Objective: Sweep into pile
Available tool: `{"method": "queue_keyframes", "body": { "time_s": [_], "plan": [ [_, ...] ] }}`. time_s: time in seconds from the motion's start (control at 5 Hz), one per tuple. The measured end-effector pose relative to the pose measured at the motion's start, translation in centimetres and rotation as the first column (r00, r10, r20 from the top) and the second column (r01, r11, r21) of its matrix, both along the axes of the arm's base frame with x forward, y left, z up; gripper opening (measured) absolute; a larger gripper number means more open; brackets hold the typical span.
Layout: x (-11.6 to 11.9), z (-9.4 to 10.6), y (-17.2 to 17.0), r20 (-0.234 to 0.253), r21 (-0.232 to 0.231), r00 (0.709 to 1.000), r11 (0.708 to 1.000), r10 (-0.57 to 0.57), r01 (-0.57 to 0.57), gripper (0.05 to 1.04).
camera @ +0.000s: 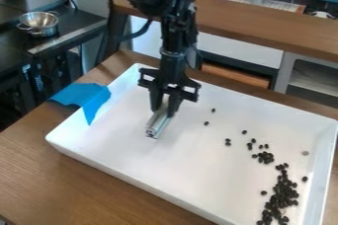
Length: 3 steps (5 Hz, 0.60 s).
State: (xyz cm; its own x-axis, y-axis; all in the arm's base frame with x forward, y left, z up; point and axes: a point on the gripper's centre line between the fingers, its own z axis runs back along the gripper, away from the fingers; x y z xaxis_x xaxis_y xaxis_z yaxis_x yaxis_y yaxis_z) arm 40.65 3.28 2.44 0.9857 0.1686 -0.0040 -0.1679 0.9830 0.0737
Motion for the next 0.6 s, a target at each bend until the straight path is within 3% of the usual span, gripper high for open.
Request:
{"method": "queue_keyframes", "body": {
  "time_s": [0.6],
  "plan": [
    [1.6, -2.1, -2.1, -0.036, 0.040, 0.999, 0.999, 0.015, -0.014, 0.351]
  ]
}}
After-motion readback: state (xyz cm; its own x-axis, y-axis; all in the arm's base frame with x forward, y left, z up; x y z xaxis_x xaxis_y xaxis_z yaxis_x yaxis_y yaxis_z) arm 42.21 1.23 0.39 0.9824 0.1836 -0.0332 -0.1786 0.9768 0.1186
